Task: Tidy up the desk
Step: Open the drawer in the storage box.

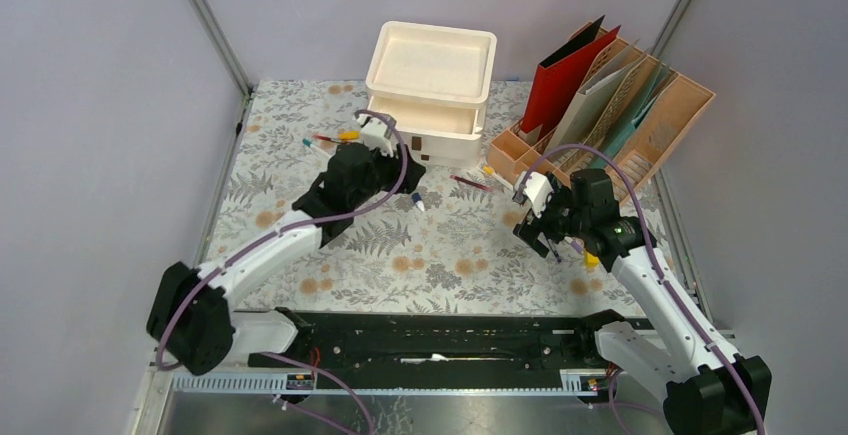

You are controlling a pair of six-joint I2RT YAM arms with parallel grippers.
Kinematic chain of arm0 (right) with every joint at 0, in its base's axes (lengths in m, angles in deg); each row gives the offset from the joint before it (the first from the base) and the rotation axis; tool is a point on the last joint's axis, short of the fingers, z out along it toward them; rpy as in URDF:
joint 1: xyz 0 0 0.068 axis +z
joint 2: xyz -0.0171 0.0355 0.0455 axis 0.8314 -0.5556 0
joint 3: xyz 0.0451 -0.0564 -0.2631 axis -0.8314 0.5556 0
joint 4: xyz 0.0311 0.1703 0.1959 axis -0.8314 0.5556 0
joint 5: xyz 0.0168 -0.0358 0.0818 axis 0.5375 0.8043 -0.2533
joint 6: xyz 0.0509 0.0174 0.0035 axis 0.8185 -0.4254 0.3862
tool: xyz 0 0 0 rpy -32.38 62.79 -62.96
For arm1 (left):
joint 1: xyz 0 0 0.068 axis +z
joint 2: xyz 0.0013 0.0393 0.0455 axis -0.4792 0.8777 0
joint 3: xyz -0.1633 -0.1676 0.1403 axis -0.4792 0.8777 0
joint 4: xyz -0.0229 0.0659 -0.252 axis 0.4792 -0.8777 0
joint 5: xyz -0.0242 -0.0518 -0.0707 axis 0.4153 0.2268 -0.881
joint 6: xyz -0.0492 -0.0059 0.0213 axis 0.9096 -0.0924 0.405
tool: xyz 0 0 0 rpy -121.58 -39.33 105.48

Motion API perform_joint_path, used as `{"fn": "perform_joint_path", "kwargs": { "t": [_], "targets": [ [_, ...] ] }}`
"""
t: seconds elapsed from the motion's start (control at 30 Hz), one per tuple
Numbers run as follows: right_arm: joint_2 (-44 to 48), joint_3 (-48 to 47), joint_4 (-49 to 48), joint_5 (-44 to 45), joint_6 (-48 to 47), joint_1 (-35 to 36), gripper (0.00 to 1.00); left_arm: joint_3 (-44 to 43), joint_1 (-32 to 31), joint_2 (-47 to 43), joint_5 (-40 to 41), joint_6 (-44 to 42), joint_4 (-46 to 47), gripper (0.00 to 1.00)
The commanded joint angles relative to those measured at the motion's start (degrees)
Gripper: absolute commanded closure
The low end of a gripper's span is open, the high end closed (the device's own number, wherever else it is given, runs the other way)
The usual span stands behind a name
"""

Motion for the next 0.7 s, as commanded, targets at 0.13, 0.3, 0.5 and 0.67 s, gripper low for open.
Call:
{"fn": "perform_joint_path", "kwargs": {
  "t": [0.13, 0.3, 0.5, 0.67],
  "targets": [
    [0.4, 0.2, -0.1, 0.1, -0.8, -0.1, 0.00, 13.3, 0.1, -15.9, 1.9, 3.1, 5.4, 0.09],
    [0.3, 0.3, -0.1, 0.0, -0.8, -0.1, 0.00, 21.9, 0.7, -22.9, 8.3, 7.1, 7.5, 0.01],
    [0.3, 0.3, -0.1, 0.0, -0.8, -0.1, 0.00, 28.6, 1.1, -24.0, 8.7, 12.1, 11.4, 0.01],
    [0.4, 0.4, -0.1, 0.0, -0.8, -0.1, 0.00, 30.1, 1.1, -18.6, 7.2, 15.9, 15.9, 0.01]
  ]
}}
